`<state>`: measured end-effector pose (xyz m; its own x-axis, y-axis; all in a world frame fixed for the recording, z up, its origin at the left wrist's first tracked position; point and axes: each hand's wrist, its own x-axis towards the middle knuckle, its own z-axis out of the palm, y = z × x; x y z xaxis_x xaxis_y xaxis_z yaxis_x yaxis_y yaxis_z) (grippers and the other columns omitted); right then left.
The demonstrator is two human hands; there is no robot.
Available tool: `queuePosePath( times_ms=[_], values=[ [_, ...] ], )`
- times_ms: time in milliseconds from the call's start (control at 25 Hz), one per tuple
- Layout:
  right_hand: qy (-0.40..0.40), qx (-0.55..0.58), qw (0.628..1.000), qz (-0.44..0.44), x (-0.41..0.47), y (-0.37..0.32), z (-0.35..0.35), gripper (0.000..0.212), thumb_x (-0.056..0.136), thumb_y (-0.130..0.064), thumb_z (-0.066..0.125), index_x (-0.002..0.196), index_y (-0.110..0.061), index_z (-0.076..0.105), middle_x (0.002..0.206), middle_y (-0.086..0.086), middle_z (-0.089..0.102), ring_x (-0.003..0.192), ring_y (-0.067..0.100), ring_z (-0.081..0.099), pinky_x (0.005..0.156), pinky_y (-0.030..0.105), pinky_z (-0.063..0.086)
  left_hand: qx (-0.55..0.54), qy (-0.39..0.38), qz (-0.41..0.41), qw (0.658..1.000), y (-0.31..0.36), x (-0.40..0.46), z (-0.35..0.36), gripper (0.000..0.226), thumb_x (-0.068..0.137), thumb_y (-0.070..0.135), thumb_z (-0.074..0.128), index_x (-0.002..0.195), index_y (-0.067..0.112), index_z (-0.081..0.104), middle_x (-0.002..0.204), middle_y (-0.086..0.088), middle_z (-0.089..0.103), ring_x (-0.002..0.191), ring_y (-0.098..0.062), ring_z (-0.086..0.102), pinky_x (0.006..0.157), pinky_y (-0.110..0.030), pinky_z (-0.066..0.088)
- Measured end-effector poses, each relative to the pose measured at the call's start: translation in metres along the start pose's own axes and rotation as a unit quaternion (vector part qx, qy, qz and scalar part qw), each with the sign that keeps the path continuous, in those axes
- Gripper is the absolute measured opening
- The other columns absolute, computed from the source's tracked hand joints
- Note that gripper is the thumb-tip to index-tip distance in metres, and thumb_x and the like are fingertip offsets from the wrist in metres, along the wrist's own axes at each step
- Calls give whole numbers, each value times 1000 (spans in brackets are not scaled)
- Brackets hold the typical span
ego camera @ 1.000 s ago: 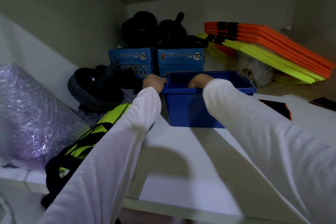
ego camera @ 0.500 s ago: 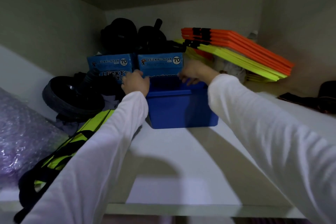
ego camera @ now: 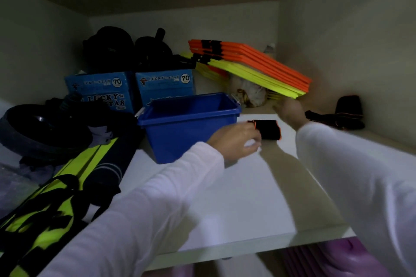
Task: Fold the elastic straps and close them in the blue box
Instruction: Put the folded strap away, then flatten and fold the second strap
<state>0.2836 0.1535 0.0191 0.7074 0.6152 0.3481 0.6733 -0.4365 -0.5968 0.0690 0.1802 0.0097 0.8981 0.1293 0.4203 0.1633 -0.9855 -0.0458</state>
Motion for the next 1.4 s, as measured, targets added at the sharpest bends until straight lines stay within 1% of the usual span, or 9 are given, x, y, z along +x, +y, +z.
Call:
queuePosePath(
  times_ms=[40,120,240,400,680,880,1080,1200,1400],
  values=[
    [-36,-25,999,-10,-4,9,7,23,92,-18,51,90,1,64,110,24,63,109,36,59,80,34,44,-24,-79,-39,996,5,1,8,31,94,33,50,116,17,64,121,-5,59,112,-21,55,89,-34,47],
    [-107,-62,992,-32,-13,16,17,40,93,-23,53,129,-5,53,134,17,54,125,32,50,98,33,41,-47,-176,-70,981,8,0,25,41,94,42,49,128,21,56,133,-2,51,123,-18,48,97,-32,41],
    [-179,-119,973,-85,-26,13,29,48,95,-23,50,141,-11,41,143,12,48,130,29,46,104,32,36,-82,-215,-90,969,7,-1,41,48,93,47,47,135,23,50,137,-3,46,132,-19,39,106,-33,36],
    [-217,-143,963,-67,-29,13,35,45,93,-27,52,136,-15,47,139,10,52,127,29,48,106,35,37,-114,-196,-97,969,5,-3,48,47,93,46,48,134,25,50,137,-3,45,133,-18,36,111,-32,33],
    [-184,-161,966,-84,-63,10,25,42,86,-36,54,125,-18,56,133,5,57,123,28,52,107,36,39,-177,-137,-127,966,2,-14,58,41,91,40,56,127,21,57,135,-3,47,131,-17,41,112,-30,33],
    [-170,-185,961,-116,-104,9,1,48,81,-44,64,119,-16,59,119,7,65,112,25,58,83,28,42,-223,-42,-213,950,8,-22,55,30,90,21,59,116,7,53,133,-10,40,122,-24,50,107,-31,40],
    [-134,-203,955,-167,-144,9,-15,42,80,-43,65,113,-16,63,109,8,69,103,26,62,73,26,41,-189,-25,-251,949,20,-33,45,40,92,15,54,131,9,45,140,-10,40,129,-26,43,109,-34,37],
    [-158,-154,958,-184,-160,11,-30,32,84,-33,62,110,-15,64,108,8,69,104,26,60,72,24,36,-200,-18,-242,949,30,-39,39,43,92,8,51,135,10,45,141,-9,43,130,-25,42,108,-30,34],
    [-183,12,976,-114,-171,25,-43,22,86,-15,59,105,-7,65,101,10,63,94,18,51,66,17,37,-191,-46,-245,949,43,-38,37,33,94,14,49,124,13,59,130,-9,53,120,-24,51,99,-26,38]
  ],
)
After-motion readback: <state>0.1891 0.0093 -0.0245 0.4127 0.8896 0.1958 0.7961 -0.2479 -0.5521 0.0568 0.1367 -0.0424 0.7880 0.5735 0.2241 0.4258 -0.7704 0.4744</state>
